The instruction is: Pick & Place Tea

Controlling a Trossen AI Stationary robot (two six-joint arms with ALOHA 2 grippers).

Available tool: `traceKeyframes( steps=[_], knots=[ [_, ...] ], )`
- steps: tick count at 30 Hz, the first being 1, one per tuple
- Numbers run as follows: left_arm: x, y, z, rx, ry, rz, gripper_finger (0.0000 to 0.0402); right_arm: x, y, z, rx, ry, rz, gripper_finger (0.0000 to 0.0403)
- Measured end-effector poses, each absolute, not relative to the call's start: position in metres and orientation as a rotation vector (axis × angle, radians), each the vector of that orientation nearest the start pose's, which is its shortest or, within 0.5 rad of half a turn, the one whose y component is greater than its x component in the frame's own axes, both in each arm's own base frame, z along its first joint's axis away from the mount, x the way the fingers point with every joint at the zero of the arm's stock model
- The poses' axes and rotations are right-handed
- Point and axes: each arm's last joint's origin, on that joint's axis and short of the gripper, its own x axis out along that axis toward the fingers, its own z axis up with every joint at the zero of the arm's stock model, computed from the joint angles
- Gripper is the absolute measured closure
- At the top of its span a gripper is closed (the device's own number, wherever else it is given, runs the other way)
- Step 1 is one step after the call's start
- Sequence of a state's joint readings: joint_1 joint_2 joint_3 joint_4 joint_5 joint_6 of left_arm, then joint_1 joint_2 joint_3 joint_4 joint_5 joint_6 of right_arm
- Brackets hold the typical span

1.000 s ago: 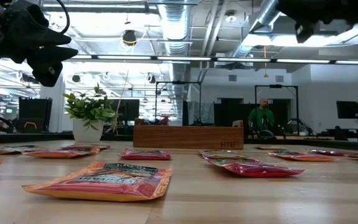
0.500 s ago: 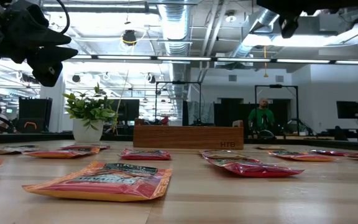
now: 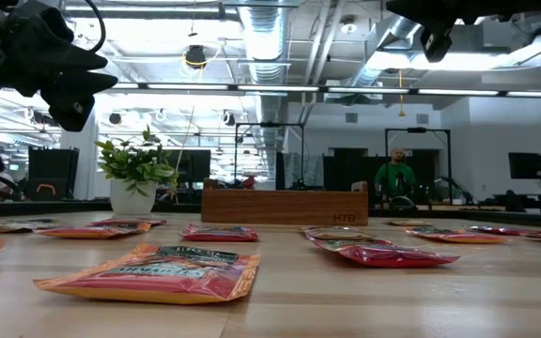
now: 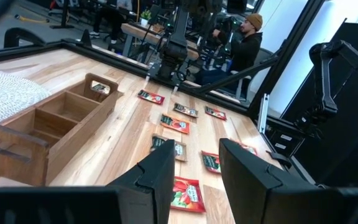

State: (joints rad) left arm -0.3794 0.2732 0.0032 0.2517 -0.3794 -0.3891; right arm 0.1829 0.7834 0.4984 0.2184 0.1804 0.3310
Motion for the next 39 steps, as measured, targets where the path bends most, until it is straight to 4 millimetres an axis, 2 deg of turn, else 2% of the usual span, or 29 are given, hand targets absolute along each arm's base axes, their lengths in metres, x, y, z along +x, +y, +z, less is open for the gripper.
traceKeyframes(
  steps=[12,15,21,28,35,39],
  knots=[
    [0.108,-0.032,0.163,-0.374,0.038,0.008,0.0284,0.180,0.024,0.270,0.325,0.086,-0.038,0.0342],
    [0.108,-0.032,0.163,-0.372,0.042,0.008,0.0284,0.179,0.022,0.273,0.305,0.200,-0.069,0.0342],
    [0.108,-0.032,0.162,-0.369,0.050,0.010,0.0284,0.181,0.018,0.291,0.242,0.552,-0.156,0.0342],
    [0.108,-0.032,0.161,-0.352,0.057,0.011,0.0284,0.190,0.010,0.306,0.212,0.794,-0.238,0.0342],
    [0.108,-0.032,0.161,-0.350,0.057,0.011,0.0284,0.194,0.001,0.300,0.192,1.026,-0.317,0.0342],
    [0.108,-0.032,0.161,-0.348,0.057,0.011,0.0284,0.197,-0.004,0.294,0.200,1.094,-0.346,0.0342]
  ],
)
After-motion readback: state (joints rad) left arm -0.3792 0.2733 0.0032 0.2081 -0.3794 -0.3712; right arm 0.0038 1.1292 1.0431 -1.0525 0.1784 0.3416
